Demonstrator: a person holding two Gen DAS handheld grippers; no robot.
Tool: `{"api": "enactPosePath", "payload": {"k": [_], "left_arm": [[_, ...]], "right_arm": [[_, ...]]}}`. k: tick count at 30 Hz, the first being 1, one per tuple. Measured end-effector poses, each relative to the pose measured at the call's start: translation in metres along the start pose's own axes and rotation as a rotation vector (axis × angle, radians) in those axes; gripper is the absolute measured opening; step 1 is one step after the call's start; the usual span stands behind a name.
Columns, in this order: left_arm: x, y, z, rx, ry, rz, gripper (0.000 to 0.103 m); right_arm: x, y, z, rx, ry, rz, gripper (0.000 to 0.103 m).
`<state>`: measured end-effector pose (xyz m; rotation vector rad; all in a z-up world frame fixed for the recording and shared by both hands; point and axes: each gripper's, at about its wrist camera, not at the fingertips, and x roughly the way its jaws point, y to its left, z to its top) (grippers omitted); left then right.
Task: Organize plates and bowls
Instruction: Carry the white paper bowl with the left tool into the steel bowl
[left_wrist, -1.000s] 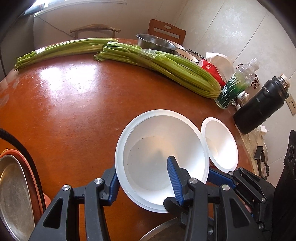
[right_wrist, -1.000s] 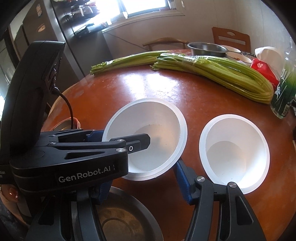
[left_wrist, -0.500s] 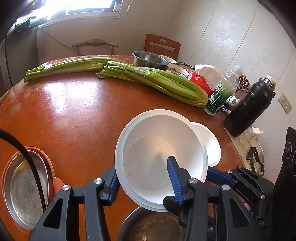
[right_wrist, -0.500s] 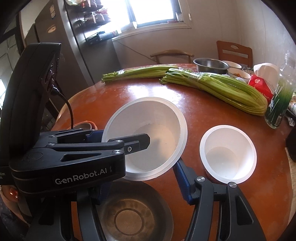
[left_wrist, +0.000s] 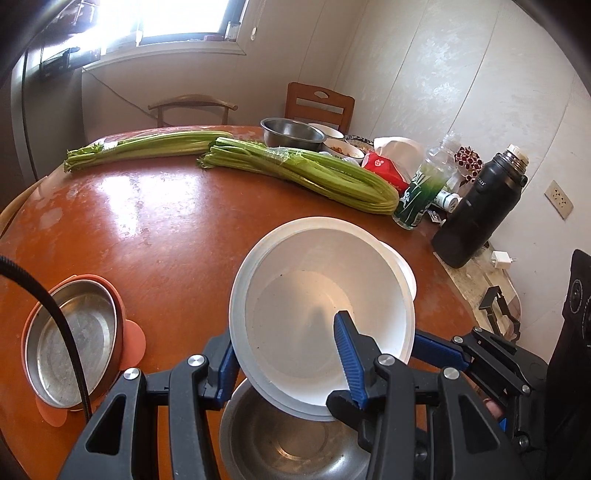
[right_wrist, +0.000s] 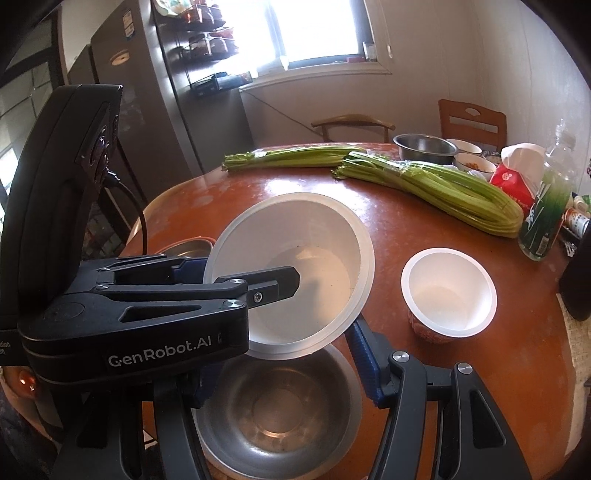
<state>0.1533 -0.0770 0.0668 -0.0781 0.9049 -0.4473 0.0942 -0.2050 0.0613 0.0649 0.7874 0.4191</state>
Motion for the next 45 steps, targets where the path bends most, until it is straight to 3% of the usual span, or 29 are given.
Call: {"api": "enactPosePath", "payload": {"k": [21, 45], "left_arm": [[-0.016, -0.011, -0.043, -0.009, 0.029, 0.025, 0.048], [0.014, -0.008, -0.080, -0.029, 0.141, 0.047, 0.048]], "right_arm": [[-0.019, 0.013, -0.038, -0.043, 0.036, 0.027, 0.064], [0.000, 0.012, -0.072, -0.054, 0.156, 0.037, 0.064]]}}
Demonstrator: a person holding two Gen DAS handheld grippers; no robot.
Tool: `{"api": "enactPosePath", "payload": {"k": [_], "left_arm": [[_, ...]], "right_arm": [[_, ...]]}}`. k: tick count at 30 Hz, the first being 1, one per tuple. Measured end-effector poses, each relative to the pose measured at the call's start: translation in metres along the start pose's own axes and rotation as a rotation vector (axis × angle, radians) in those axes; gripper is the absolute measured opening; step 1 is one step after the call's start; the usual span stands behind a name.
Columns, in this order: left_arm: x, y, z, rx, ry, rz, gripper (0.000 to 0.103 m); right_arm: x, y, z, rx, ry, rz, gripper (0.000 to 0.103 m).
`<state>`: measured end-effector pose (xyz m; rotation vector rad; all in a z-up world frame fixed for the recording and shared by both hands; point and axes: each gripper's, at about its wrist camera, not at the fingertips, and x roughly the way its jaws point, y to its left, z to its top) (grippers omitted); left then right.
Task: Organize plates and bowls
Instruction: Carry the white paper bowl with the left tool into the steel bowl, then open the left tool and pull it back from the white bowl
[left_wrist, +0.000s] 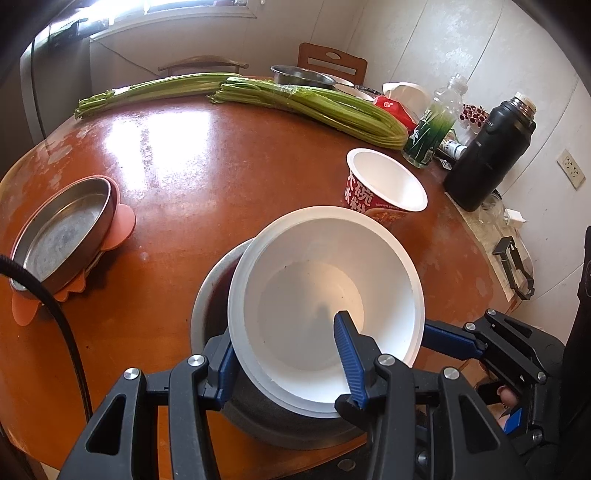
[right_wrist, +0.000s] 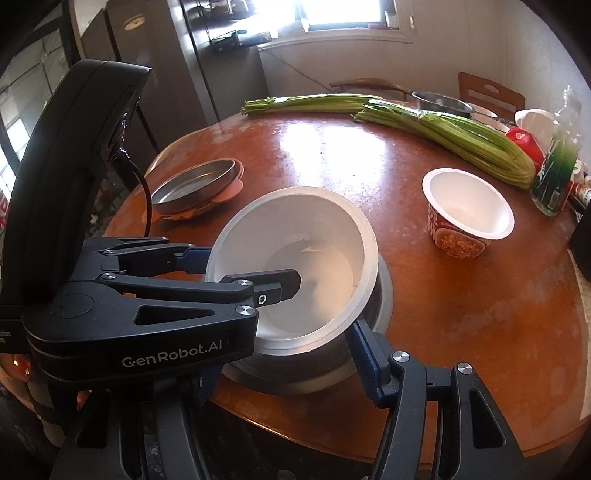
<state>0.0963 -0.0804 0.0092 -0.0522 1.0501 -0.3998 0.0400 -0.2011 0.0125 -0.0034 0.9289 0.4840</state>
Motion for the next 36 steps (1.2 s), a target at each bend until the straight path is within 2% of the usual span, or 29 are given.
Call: {"api": "enactPosePath", "payload": {"k": [16, 26, 36], "left_arm": [[0.010, 0.006, -0.001, -0.021, 0.021, 0.006, 0.048], [-0.006, 0.011, 0.000, -0.032, -0.025, 0.013, 0.048], [-0.013, 0.013, 0.004, -0.054, -0.039, 0.050, 0.048]], "right_arm": [[0.013, -0.003, -0.001, 0.006, 0.022, -0.008, 0.063], [0.002, -0.010, 0.001, 0.002, -0.027, -0.040, 0.063], [-0.015, -0.024, 0.005, 0.031, -0.085, -0.027, 0.063]]}}
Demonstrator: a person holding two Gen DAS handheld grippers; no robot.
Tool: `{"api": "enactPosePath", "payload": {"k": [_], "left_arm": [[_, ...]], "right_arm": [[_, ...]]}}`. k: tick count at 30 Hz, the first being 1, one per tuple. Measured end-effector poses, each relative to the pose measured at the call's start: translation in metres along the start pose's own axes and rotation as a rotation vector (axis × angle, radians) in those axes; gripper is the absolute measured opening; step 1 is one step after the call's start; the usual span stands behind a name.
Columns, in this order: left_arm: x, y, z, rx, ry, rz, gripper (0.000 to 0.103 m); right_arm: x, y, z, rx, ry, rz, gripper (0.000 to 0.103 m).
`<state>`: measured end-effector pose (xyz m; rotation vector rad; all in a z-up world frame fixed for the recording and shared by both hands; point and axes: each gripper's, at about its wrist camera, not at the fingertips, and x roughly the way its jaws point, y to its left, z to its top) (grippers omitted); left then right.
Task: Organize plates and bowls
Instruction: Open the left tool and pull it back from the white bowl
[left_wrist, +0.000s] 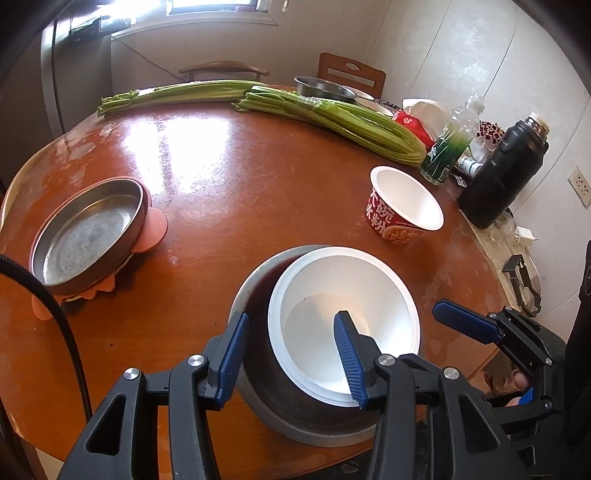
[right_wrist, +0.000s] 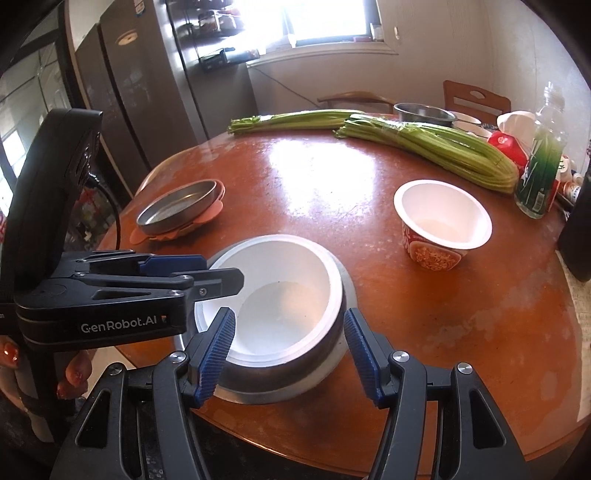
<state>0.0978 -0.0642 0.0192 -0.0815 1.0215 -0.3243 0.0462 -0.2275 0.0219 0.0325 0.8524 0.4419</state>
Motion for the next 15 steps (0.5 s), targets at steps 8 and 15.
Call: {"api": "enactPosePath", "payload": {"k": [8, 15], "left_arm": [[-0.003, -0.009, 0.009, 0.010, -0.014, 0.005, 0.048], [0.003, -0.026, 0.024, 0.044, -0.015, -0.012, 0.048]], "right_arm": [[-0.007, -0.023, 0.004, 0.046, -0.024, -0.006, 0.063], [-0.013, -0.046, 0.010, 0.087, -0.038, -0.035, 0.063]]}}
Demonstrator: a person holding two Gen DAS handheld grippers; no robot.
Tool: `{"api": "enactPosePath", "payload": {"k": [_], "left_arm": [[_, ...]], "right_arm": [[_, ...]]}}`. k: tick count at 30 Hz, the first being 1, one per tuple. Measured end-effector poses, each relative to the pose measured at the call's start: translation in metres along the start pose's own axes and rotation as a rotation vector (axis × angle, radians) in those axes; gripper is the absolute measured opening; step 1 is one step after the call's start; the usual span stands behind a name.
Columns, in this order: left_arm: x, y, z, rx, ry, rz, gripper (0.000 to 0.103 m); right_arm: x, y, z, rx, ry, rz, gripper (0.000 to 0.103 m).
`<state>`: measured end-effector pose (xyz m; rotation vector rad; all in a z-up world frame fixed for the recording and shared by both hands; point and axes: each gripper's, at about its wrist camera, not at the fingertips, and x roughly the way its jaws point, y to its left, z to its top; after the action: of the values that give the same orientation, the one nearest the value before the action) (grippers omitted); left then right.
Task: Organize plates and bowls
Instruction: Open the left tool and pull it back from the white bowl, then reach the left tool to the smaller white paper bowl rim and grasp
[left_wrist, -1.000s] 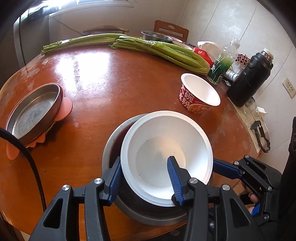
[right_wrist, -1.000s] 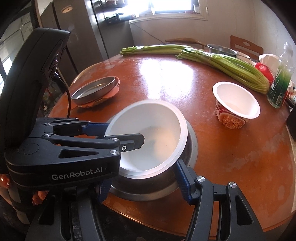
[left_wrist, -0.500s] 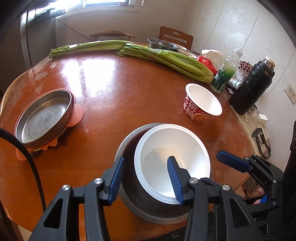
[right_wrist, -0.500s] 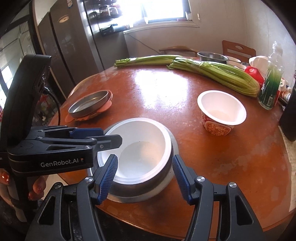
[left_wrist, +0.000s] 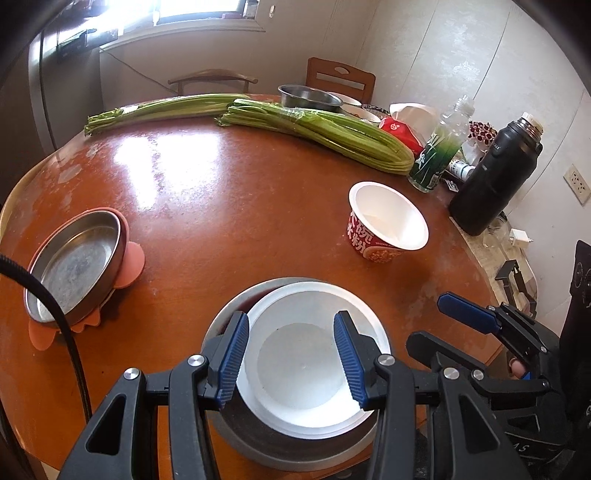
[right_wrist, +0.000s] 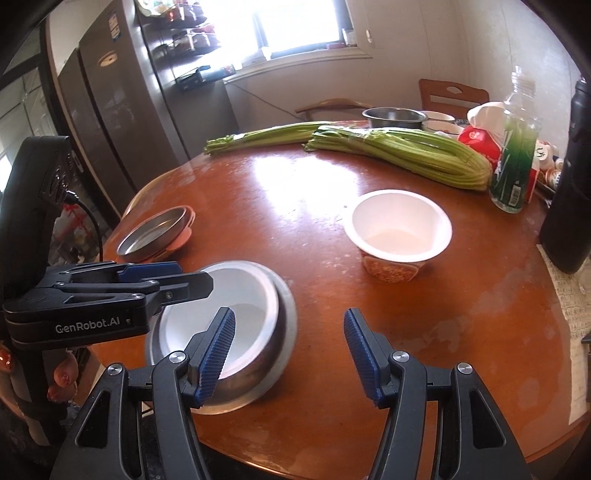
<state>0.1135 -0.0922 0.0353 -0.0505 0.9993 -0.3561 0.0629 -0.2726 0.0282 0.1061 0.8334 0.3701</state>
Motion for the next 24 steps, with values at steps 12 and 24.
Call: {"api": "enactPosePath", "payload": {"k": [12, 24], "left_arm": [[0.021, -0.037, 0.041, 0.096, 0.004, -0.049, 0.048], [0.053, -0.055, 0.074, 0.151, 0.024, -0.087, 0.048]], "right_arm": [[-0.012, -0.056, 0.024, 0.122, -0.043, -0.106, 0.063], [0.010, -0.082, 0.035, 0.166, 0.001, -0.160, 0.063]]}}
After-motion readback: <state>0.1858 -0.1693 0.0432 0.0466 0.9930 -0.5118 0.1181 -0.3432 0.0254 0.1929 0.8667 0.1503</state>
